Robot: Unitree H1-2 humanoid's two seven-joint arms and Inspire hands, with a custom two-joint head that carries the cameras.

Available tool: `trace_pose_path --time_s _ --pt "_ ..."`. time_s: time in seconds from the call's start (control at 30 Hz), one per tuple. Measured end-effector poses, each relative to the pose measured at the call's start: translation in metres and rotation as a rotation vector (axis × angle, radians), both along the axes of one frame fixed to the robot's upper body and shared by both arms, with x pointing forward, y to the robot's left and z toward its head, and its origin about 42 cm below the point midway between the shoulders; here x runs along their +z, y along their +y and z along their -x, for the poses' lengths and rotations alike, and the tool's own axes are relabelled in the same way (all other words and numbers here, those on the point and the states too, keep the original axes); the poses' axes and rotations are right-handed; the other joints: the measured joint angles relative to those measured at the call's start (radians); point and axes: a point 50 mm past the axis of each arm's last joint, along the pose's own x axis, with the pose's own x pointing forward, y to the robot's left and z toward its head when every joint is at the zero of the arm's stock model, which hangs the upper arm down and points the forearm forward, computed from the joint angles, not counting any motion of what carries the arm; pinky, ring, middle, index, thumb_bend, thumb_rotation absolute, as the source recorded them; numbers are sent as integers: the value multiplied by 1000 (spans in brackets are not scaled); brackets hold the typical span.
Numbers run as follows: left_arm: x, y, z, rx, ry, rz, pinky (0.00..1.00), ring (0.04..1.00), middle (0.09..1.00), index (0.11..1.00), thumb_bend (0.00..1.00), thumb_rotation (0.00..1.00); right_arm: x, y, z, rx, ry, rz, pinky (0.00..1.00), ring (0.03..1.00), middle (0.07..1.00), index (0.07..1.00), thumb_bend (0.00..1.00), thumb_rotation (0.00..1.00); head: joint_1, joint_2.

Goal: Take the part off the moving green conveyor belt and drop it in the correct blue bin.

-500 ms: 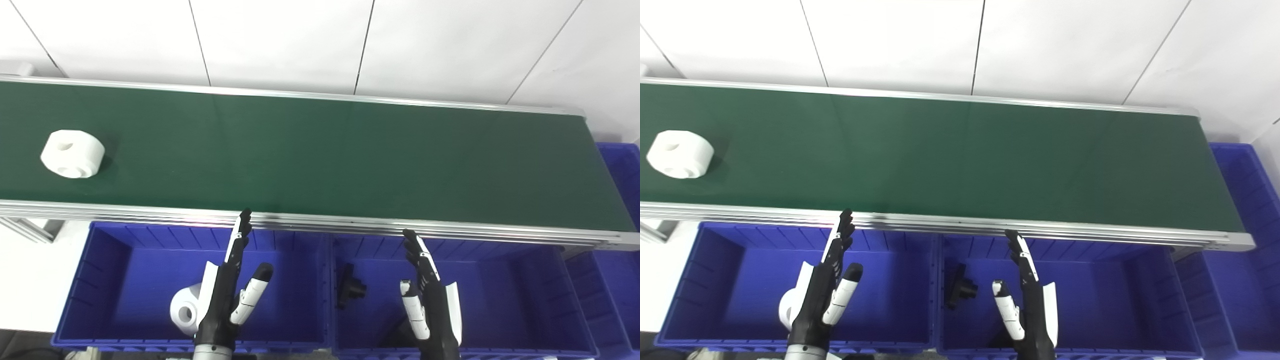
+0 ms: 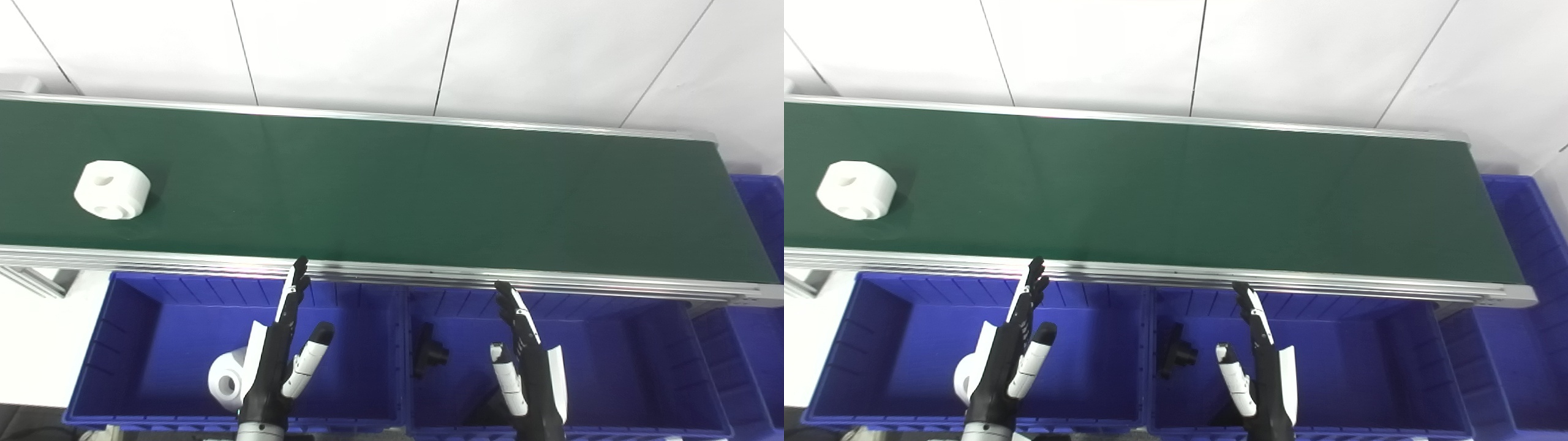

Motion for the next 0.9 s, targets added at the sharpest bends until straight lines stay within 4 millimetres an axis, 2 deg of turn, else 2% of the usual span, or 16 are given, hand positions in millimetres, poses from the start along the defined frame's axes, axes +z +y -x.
trace_pose_path --time_s 0.43,0.9 --pt "0 0 0 -6 4 0 977 973 1000 1000 699 1000 0 1 0 -1 0 7 901 910 944 897 699 980 -2 0" --pt "0 0 0 -7 10 4 977 969 1000 1000 706 1000 0 0 0 -5 2 6 896 900 940 893 723 977 2 0"
